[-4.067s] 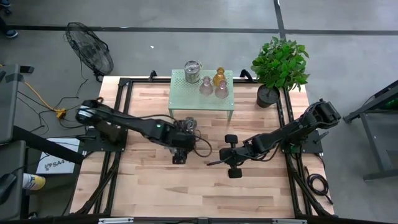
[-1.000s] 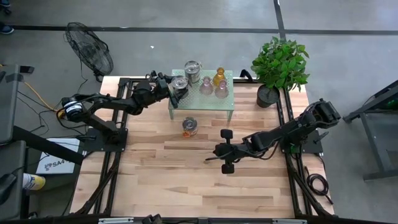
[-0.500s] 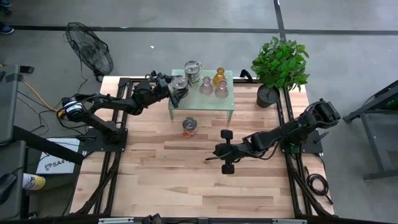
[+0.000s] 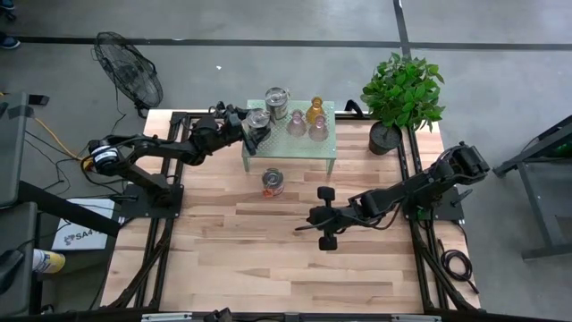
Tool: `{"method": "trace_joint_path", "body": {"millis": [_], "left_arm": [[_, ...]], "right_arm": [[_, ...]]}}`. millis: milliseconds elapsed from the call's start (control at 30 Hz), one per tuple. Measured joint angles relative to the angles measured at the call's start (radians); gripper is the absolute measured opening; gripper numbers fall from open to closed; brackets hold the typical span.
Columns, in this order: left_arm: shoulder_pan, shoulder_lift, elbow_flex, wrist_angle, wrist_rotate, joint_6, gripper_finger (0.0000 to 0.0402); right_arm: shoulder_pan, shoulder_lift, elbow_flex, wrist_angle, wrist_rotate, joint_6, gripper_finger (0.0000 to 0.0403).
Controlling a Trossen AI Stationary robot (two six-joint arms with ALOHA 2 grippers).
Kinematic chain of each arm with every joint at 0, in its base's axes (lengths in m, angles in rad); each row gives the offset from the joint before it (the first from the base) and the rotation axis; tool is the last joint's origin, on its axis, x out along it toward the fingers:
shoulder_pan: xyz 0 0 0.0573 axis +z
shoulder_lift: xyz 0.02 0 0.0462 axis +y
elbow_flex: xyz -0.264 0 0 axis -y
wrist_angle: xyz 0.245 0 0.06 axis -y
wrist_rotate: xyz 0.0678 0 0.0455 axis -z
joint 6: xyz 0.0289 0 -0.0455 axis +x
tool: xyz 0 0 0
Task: Pick & Place candle stick holders
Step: Put the brown scented candle on the shelf
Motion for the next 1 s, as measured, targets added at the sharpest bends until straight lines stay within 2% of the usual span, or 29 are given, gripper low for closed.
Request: {"method": "trace_joint_path", "body": {"millis": [533, 1000], "left_arm": [[0.0, -0.004, 0.0, -0.054, 0.011, 0.025, 0.0399], [0.0, -0.181, 0.0, -0.323, 0.053, 0.031, 0.0399]], "right_arm": [[0.0, 0.0, 0.0, -0.035, 0.0, 0.026, 0.0], [0.0, 0.0, 0.0, -0.033, 0.0, 0.04, 0.0]]}}
